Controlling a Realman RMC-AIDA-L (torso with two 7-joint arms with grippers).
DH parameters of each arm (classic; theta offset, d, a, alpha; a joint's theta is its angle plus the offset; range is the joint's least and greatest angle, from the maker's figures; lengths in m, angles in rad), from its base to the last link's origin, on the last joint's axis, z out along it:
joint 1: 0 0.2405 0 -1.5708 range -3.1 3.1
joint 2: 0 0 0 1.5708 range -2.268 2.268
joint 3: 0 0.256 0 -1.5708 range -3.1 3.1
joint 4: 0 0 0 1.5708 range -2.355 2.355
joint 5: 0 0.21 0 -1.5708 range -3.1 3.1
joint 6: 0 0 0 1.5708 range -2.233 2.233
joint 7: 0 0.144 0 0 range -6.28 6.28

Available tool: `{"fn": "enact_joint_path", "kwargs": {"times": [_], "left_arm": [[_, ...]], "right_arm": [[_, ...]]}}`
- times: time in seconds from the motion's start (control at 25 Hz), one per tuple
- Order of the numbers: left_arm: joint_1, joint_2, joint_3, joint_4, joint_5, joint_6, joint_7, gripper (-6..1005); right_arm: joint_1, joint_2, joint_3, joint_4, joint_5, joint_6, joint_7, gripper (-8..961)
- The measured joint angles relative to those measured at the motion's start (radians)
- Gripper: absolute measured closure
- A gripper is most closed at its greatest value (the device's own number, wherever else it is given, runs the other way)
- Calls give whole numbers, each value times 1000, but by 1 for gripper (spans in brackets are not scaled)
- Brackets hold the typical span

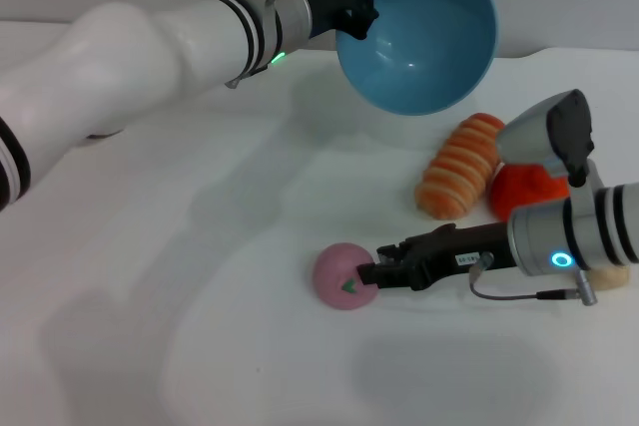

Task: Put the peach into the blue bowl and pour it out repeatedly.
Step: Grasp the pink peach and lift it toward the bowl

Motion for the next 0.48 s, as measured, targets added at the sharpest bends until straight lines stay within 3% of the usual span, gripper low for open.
{"fn": "enact_joint_path", "kwargs": {"times": [0.16,0.2,0.24,0.44,0.48], "left_arm": [[1,-1,7,0,-1,-7,0,999],[1,-1,7,0,-1,-7,0,1000],[1,0,9,0,-1,-8,0,1000],[2,-1,26,-1,-1,-16,0,999],[2,-1,28,-1,-1,-16,0,999]], "right_arm": [[3,0,-139,-11,124,70,-1,480],[0,0,-225,-30,196,105,-2,480],[0,0,-225,-30,196,105,-2,480],[-7,0,-482,-86,386,210,2,479],[-7,0,-482,-86,386,210,2,479]]}}
